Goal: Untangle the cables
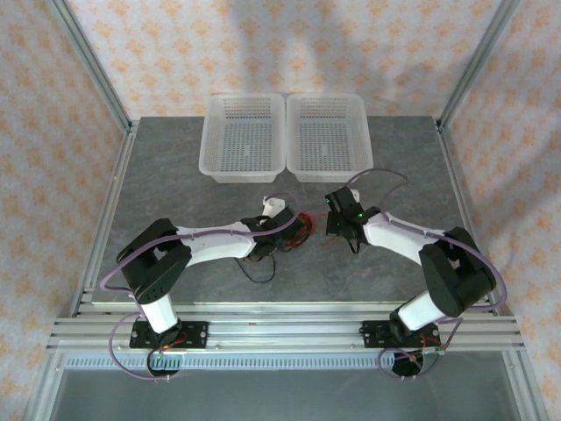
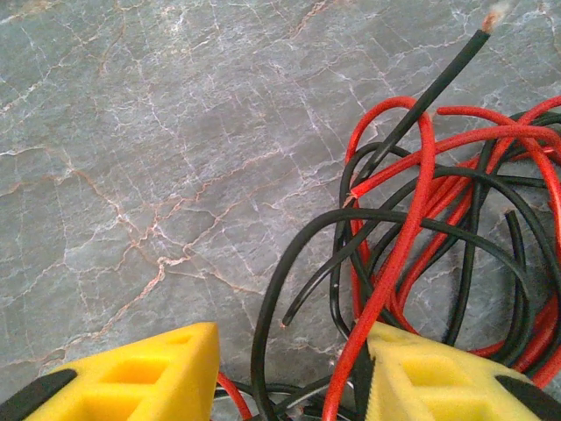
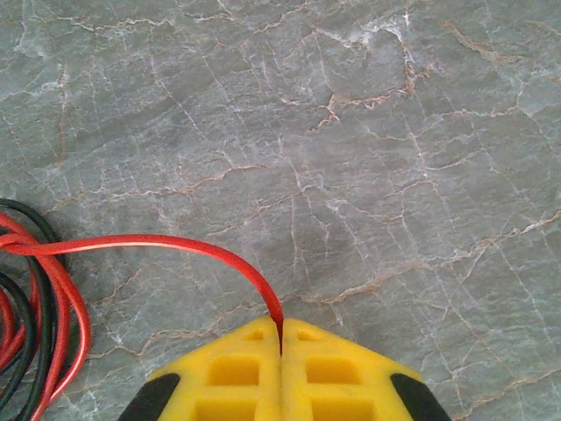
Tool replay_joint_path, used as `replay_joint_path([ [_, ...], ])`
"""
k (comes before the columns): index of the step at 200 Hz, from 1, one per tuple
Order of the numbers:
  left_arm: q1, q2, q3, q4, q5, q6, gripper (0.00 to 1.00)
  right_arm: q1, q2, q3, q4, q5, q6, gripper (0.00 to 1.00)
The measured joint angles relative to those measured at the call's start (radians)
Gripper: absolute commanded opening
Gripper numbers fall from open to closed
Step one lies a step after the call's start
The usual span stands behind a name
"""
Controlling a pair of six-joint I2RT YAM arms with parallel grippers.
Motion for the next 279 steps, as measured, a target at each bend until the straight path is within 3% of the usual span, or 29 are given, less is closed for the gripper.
replay_joint_path([
  [20,0.0,-0.022,0.0,0.0,0.009,0.0,0.46,0.0,0.001,0.016,-0.012,-0.022,0.0,0.14],
  [61,0.005,-0.09,0.0,0.005,0.06,0.0,0.49,-0.001,-0.016,0.021,-0.002,-0.177,0.111,0.56],
  [110,0.104,-0.135,-0.032,0.097,0.196,-0.014,0.5,0.021,-0.092,-0.106,0.183,-0.373,0.436,0.57],
  [139,0.161,-0.121,-0.063,0.141,0.263,-0.019,0.49,0.067,-0.09,-0.117,0.232,-0.393,0.576,0.57],
  [229,0.161,0.029,-0.063,0.285,0.398,-0.014,0.46,0.123,0.059,-0.117,0.335,-0.412,0.828,0.56],
  [253,0.161,0.093,-0.051,0.31,0.407,0.0,0.4,0.126,0.085,-0.096,0.336,-0.412,0.853,0.54],
  [279,0.161,0.111,-0.038,0.319,0.384,0.003,0.19,0.127,0.102,-0.076,0.317,-0.411,0.867,0.52],
])
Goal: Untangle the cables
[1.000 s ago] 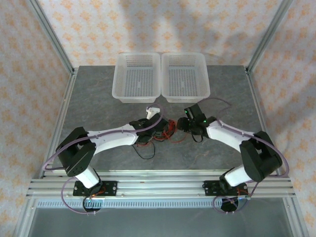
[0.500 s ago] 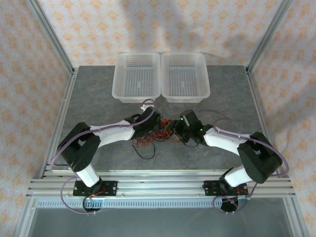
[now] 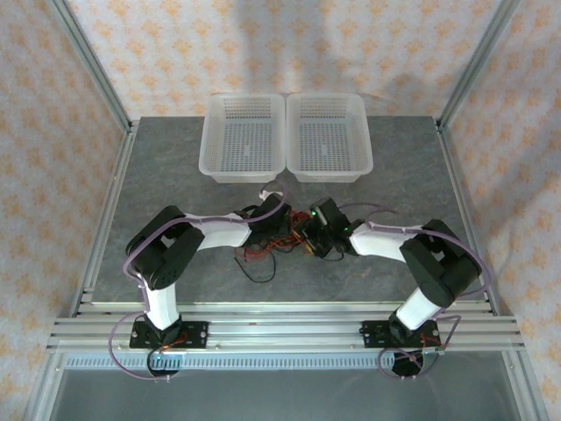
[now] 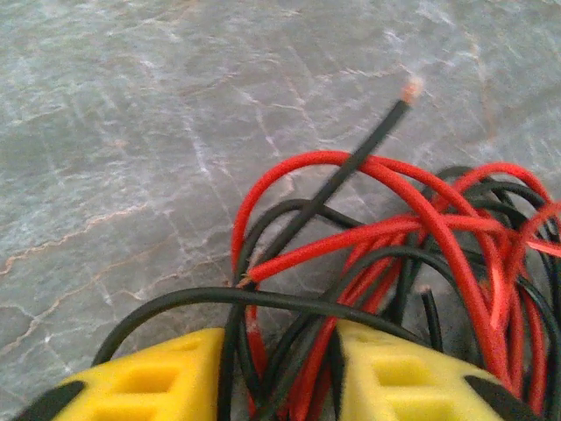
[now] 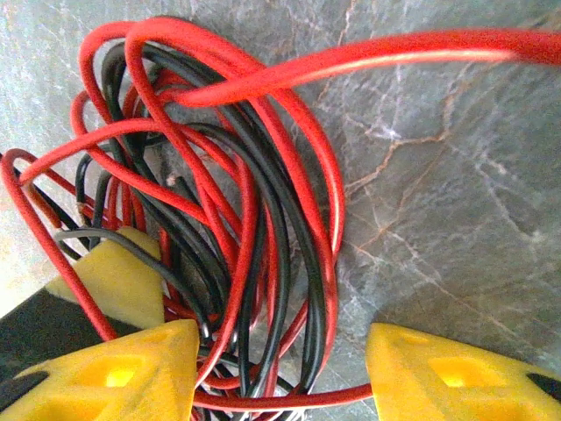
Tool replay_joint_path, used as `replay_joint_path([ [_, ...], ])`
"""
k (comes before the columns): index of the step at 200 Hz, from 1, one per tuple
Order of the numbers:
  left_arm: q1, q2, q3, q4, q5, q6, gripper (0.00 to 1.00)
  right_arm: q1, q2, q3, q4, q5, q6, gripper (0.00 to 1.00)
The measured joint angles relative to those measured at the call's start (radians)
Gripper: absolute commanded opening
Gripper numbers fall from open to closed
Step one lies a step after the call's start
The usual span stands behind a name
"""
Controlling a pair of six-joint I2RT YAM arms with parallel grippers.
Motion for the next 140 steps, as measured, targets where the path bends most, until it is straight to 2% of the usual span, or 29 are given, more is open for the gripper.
replay_joint_path([
  [17,0.001,0.001,-0.001,0.0,-0.018,0.003,0.0,0.0,0.008,0.012,-0.018,0.001,0.0,0.5],
  [57,-0.031,-0.014,-0.026,0.039,-0.01,-0.023,0.0,0.004,0.033,0.06,-0.088,0.009,-0.025,0.47],
  [71,-0.058,-0.038,-0.04,0.036,0.001,-0.035,0.0,0.004,0.043,0.076,-0.118,0.012,-0.044,0.39],
  [99,-0.092,-0.12,-0.067,0.03,0.041,-0.068,0.0,0.004,0.052,0.085,-0.169,0.02,-0.087,0.09],
  [110,-0.096,-0.158,-0.08,0.031,0.06,-0.086,0.0,0.004,0.052,0.085,-0.154,0.026,-0.113,0.0],
  [134,-0.096,-0.227,-0.111,0.031,0.088,-0.109,0.0,0.011,0.068,0.089,-0.1,0.037,-0.161,0.0],
  [140,-0.097,-0.238,-0.117,0.03,0.095,-0.112,0.05,0.013,0.069,0.089,-0.098,0.042,-0.181,0.0],
])
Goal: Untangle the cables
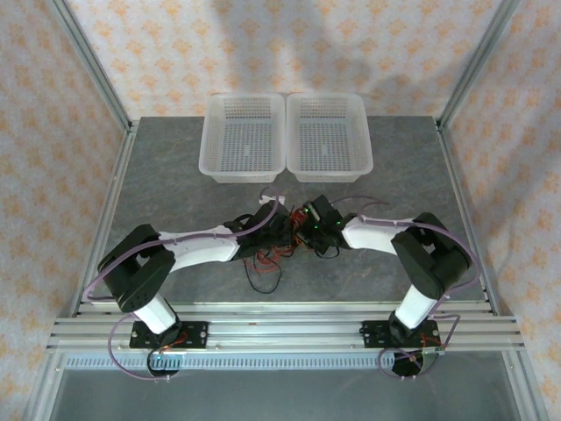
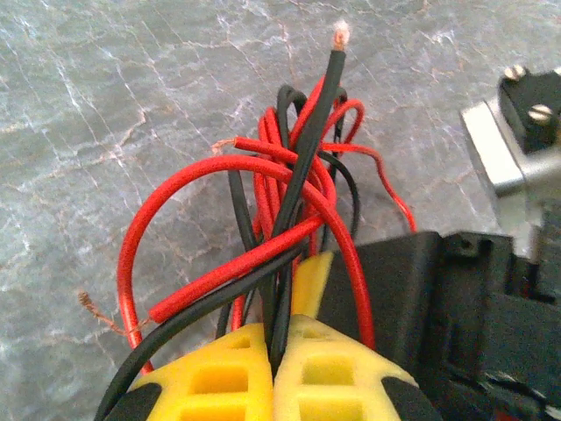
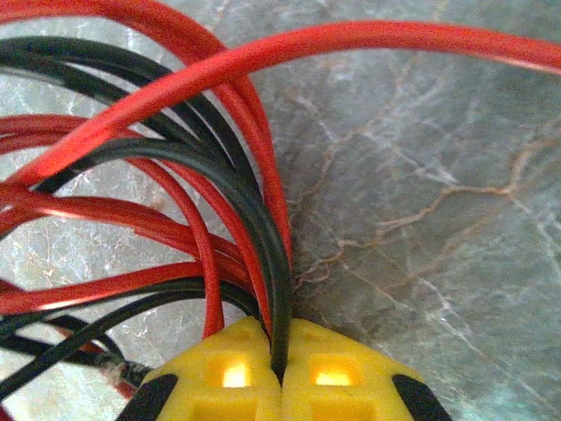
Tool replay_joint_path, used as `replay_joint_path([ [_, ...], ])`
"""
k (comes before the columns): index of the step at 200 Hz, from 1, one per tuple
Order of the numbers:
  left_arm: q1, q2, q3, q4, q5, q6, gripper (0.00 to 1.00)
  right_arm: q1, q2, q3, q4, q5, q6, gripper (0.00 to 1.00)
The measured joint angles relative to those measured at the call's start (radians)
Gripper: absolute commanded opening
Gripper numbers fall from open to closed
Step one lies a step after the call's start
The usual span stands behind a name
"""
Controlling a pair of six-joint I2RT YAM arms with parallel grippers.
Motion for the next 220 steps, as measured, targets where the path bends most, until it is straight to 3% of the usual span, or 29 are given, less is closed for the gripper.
replay_joint_path([
  [27,0.002,-0.053,-0.023,-0.026,0.018,-0.002,0.36,-0.005,-0.004,0.02,-0.016,0.029,-0.13,0.0],
  [41,-0.004,-0.104,-0.028,-0.045,0.019,0.008,0.47,-0.027,-0.009,0.035,-0.03,0.038,-0.22,0.0],
  [56,-0.01,-0.168,-0.028,-0.053,0.017,0.029,0.52,-0.064,-0.031,0.048,-0.044,0.036,-0.338,0.0],
  [86,-0.013,-0.277,-0.028,-0.069,-0.014,0.057,0.54,-0.118,-0.087,0.098,-0.092,0.029,-0.601,0.0],
  [130,-0.013,-0.333,-0.056,-0.092,-0.068,0.13,0.54,-0.119,-0.124,0.131,-0.111,-0.012,-0.902,0.0],
  [174,-0.003,-0.292,-0.06,-0.106,-0.161,0.217,0.54,-0.119,-0.148,0.132,-0.144,-0.074,-1.081,0.0],
  [220,0.084,-0.239,-0.06,-0.08,-0.181,0.29,0.54,-0.119,-0.241,0.131,-0.172,-0.153,-1.197,0.0],
])
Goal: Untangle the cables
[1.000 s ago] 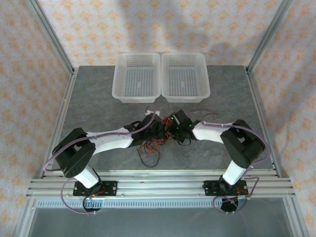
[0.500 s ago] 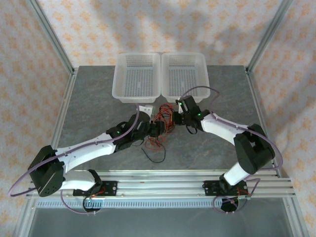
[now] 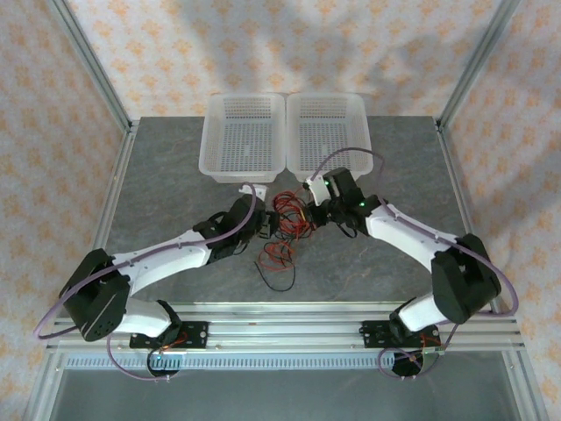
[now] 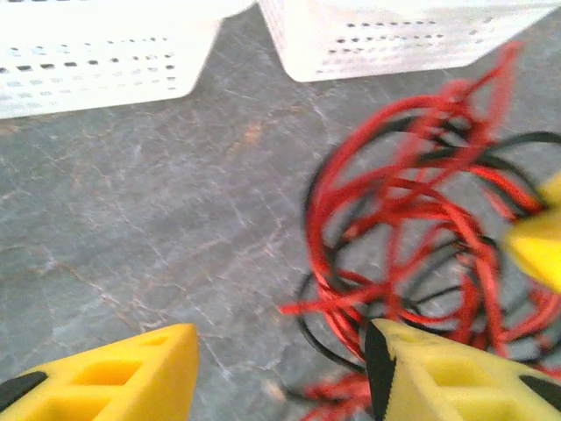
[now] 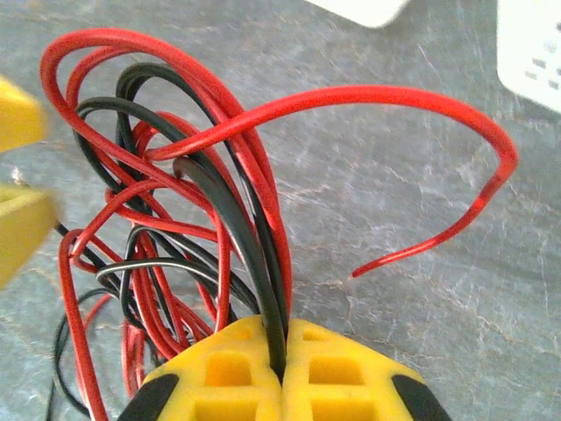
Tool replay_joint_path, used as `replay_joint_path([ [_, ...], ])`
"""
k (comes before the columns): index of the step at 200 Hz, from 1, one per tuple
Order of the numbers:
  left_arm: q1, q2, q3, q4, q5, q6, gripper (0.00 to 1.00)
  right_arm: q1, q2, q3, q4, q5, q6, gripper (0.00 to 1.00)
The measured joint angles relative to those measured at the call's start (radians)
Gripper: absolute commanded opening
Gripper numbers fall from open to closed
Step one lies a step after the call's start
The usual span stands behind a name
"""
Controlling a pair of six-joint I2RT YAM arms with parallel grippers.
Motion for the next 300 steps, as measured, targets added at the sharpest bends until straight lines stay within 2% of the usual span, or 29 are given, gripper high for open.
replay_joint_path([
  [35,0.033,0.028,0.0,0.047,0.05,0.055,0.52,0.0,-0.05,0.0,-0.003,-0.043,-0.034,0.0],
  [94,0.034,0.013,-0.027,0.168,0.271,0.135,0.49,0.0,-0.051,-0.006,-0.022,-0.071,-0.061,0.0],
  [112,0.035,0.012,-0.032,0.177,0.306,0.153,0.4,0.0,-0.051,-0.006,-0.027,-0.072,-0.067,0.0],
  [131,0.04,0.012,-0.034,0.179,0.328,0.172,0.2,-0.001,-0.051,-0.007,-0.036,-0.071,-0.067,0.0],
  [145,0.046,0.012,-0.034,0.186,0.333,0.174,0.0,-0.001,-0.051,-0.008,-0.037,-0.068,-0.067,0.0],
  [179,0.048,0.004,-0.04,0.196,0.319,0.175,0.0,-0.001,-0.053,-0.026,-0.021,-0.032,-0.043,0.0],
  [208,0.04,-0.033,-0.061,0.204,0.234,0.143,0.0,0.018,-0.063,-0.035,0.032,0.05,0.033,0.0],
  [228,0.033,-0.073,-0.08,0.209,0.194,0.116,0.0,0.037,-0.079,-0.039,0.06,0.084,0.082,0.13],
  [245,0.032,-0.119,-0.098,0.208,0.165,0.09,0.0,0.051,-0.1,-0.05,0.065,0.131,0.126,0.34],
  [250,0.035,-0.132,-0.103,0.207,0.154,0.08,0.0,0.05,-0.105,-0.054,0.063,0.153,0.15,0.44],
  [257,0.036,-0.151,-0.108,0.208,0.137,0.068,0.0,0.045,-0.11,-0.059,0.058,0.179,0.183,0.5],
  [281,0.042,-0.189,-0.118,0.216,0.107,0.01,0.0,0.038,-0.116,-0.076,0.055,0.235,0.334,0.6],
  [300,0.042,-0.194,-0.134,0.24,0.093,-0.048,0.0,0.039,-0.145,-0.129,0.095,0.225,0.481,0.67],
])
